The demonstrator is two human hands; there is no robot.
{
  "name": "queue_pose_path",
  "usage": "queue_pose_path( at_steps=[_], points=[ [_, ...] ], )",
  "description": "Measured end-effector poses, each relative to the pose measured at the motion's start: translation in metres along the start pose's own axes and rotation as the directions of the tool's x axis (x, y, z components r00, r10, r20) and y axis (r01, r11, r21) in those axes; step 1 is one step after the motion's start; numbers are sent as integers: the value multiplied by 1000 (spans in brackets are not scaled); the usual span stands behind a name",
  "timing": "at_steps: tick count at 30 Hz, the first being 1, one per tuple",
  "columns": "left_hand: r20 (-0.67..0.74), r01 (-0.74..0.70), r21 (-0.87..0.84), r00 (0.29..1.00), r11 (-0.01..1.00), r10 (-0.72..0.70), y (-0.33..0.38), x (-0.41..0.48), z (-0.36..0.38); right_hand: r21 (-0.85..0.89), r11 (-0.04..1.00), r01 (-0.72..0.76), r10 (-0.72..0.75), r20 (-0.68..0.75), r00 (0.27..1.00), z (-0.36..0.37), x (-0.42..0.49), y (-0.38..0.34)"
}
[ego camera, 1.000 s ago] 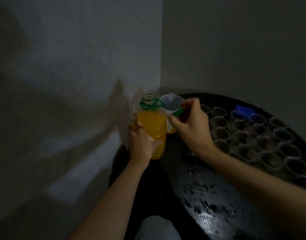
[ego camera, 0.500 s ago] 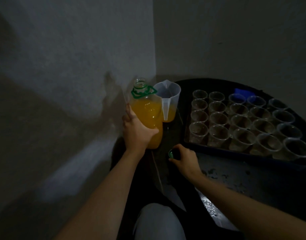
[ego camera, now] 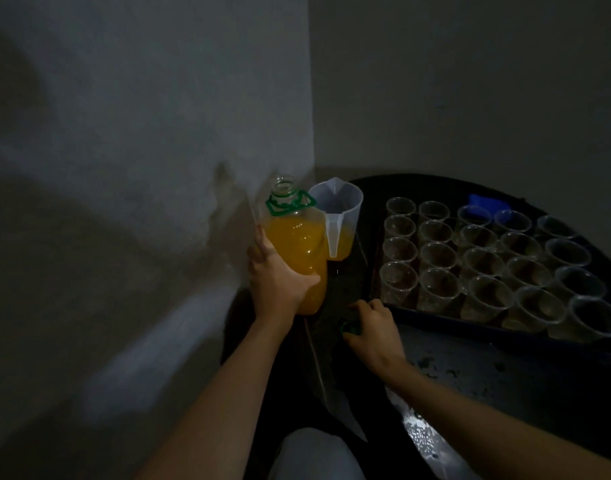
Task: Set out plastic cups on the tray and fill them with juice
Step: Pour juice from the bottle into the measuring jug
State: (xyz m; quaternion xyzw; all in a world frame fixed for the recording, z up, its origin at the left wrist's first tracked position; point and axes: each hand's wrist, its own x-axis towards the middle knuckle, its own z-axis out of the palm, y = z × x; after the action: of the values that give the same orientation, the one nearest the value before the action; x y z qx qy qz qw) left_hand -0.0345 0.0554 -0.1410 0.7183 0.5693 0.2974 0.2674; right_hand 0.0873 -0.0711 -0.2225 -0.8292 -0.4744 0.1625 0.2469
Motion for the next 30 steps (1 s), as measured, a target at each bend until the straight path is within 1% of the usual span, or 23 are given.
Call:
queue_pose_path(
  at_steps=[2, 4, 6, 8, 11, 13, 14, 15, 17, 18, 19, 21, 24, 27, 29, 30],
  points=[
    [-14, -3, -2, 1000, 1000, 3, 1, 0, 1, 43, 994, 101, -97, -96, 991, -20, 6, -15],
    [-33, -14, -10, 999, 1000, 13, 0, 1, 3, 83, 975, 204, -182, -217, 959, -47, 15, -38],
    [-39, -30, -15, 999, 999, 29, 0, -1, 5, 156, 947, 279, -216, -332, 918, -78, 27, -64],
    [-41, -32, -47, 999, 998, 30, 0, 0, 8, 235, 913, 334, -223, -398, 890, -101, 42, -87],
    [-67, -32, -137, 997, 990, 23, -1, -6, 14, 304, 862, 405, -288, -363, 886, -119, 62, -109],
    [-96, -23, -247, 995, 969, 0, -7, -12, 21, 244, 840, 485, -401, -323, 857, -126, 69, -116],
    [-111, -25, -306, 994, 952, -10, -12, -16, 27, 154, 827, 540, -477, -316, 820, -129, 72, -118],
    [-120, -17, -361, 992, 932, -28, -16, -20, 33, 30, 803, 595, -558, -313, 769, -130, 73, -120],
    [-100, 75, -444, 986, 893, -132, -19, -22, 43, -215, 712, 668, -699, -294, 651, -129, 74, -121],
    [-69, 127, -449, 982, 885, -176, -18, -20, 46, -295, 660, 691, -751, -281, 598, -126, 75, -122],
    [-38, 164, -417, 980, 894, -197, -19, -17, 50, -345, 611, 712, -792, -266, 550, -123, 75, -122],
    [-8, 201, -364, 976, 909, -219, -23, -10, 56, -380, 549, 744, -836, -234, 497, -119, 75, -126],
    [24, 232, -308, 971, 923, -236, -37, 2, 63, -367, 520, 771, -854, -199, 481, -123, 80, -135],
    [53, 220, -283, 975, 934, -214, -34, 6, 54, -366, 474, 801, -877, -119, 465, -129, 93, -143],
    [63, 212, -286, 977, 934, -203, -35, 7, 48, -311, 499, 809, -863, -95, 496, -136, 100, -149],
    [49, 201, -305, 980, 931, -195, -34, 6, 43, -262, 520, 813, -853, -105, 511, -140, 103, -152]
  ],
)
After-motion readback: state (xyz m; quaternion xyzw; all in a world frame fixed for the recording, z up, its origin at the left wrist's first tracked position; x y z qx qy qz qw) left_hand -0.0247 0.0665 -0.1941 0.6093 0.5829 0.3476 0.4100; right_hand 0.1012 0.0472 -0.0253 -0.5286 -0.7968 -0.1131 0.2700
